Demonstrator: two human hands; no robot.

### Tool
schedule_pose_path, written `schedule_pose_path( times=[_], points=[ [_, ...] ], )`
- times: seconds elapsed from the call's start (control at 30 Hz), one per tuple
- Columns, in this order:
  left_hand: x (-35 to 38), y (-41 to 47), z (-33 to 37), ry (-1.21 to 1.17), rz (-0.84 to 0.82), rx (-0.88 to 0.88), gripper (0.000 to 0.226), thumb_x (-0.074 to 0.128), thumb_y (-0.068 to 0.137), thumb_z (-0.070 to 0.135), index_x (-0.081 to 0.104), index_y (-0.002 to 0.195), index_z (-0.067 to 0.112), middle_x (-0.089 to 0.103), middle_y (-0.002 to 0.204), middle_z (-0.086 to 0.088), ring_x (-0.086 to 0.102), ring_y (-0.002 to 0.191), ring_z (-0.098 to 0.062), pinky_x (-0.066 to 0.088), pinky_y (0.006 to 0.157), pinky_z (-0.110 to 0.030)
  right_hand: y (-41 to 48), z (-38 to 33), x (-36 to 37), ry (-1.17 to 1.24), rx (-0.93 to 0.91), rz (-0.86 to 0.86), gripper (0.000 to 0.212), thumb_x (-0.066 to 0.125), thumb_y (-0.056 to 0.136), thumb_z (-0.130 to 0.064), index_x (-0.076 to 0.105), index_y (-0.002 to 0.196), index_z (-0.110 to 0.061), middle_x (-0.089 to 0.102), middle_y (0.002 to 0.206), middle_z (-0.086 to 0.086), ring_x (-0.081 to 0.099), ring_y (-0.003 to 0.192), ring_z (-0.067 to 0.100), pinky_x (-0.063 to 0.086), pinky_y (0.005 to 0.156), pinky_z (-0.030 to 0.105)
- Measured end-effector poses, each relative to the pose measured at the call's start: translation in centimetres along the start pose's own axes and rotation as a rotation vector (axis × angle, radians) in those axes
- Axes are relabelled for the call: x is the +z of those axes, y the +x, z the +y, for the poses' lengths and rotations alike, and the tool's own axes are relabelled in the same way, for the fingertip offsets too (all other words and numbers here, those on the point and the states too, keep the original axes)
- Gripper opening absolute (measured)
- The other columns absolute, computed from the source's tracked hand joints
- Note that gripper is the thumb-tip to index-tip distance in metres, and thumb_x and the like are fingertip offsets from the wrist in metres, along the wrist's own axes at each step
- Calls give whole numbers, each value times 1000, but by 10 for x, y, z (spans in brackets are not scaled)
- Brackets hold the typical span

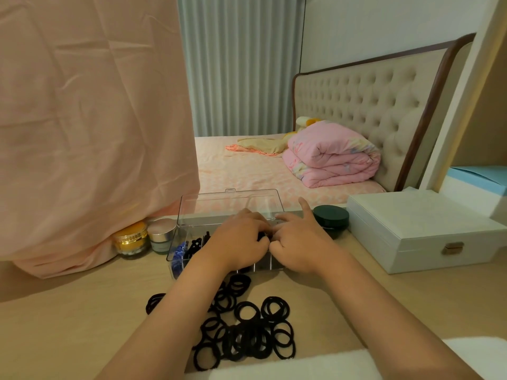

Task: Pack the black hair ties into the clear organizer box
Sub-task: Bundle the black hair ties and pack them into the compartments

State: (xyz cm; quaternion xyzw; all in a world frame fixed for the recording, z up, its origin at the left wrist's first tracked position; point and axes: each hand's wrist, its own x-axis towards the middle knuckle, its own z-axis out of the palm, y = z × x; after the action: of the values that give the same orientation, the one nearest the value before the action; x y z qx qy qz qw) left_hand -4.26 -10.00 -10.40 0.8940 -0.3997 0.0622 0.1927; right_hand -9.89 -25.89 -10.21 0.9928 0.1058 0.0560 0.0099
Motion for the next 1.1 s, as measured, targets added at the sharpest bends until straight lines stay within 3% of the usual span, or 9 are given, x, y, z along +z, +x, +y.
schedule_pose_path(
  times=[0.1,0.2,0.33,0.43,0.53,0.63,0.73,0.87,1.1],
  points=[
    [2,-2,-1,-29,3,-22,43,51,94,24,59,137,23,55,139,5,42,129,-13,39,109,-36,-1,0,-4,5,3,-22,54,26,93,-32,77,108,-22,59,144,-12,30,148,11,-19,122,52],
    [-3,-4,1,-37,-8,-37,49,52,96,28,50,144,27,51,144,5,44,131,-15,40,109,-37,-2,7,-13,82,30,36,42,42,95,-24,75,120,-24,57,145,-11,31,147,11,-10,125,47],
    [-16,-8,2,-54,-35,-68,51,50,99,36,45,148,27,45,151,6,39,138,-15,37,113,-38,-7,12,-27,230,71,141,39,48,94,-17,75,120,-26,69,126,-5,53,122,15,22,120,37],
    [-30,-16,2,-80,7,-84,50,50,99,35,45,148,26,44,152,6,37,140,-15,34,115,-37,-12,9,-35,322,128,198,38,51,94,-14,73,123,-23,67,127,-4,57,117,16,40,110,38],
    [-39,-33,5,-60,92,-80,42,54,96,29,55,138,26,54,136,6,47,125,-14,43,105,-37,-25,-5,-48,395,137,216,33,52,95,-13,75,115,-24,68,112,-7,62,95,10,51,86,30],
    [-40,-57,13,-67,99,-80,24,55,92,26,64,113,32,59,101,17,55,93,-7,48,80,-27,-44,-28,-55,481,124,28,27,57,93,-15,77,104,-29,66,82,-15,61,68,4,51,65,20],
    [-35,-82,21,-63,-7,-53,10,59,87,30,65,93,34,59,89,18,57,83,-4,49,73,-25,-58,-46,-48,411,117,-203,28,69,86,-26,72,111,-37,66,97,-16,67,85,9,61,81,33],
    [-27,-112,22,19,-151,-34,29,65,84,49,65,111,39,54,111,16,48,108,-3,47,89,-29,-74,-63,-40,391,196,-425,61,83,81,-27,55,134,-36,58,120,-5,66,93,16,64,74,32],
    [-13,-137,27,59,-112,-39,31,51,95,43,67,119,31,58,117,11,49,109,-9,44,92,-30,-78,-75,-22,236,237,-347,52,76,82,-13,65,132,-26,64,121,-2,63,104,18,58,93,33]
  ],
)
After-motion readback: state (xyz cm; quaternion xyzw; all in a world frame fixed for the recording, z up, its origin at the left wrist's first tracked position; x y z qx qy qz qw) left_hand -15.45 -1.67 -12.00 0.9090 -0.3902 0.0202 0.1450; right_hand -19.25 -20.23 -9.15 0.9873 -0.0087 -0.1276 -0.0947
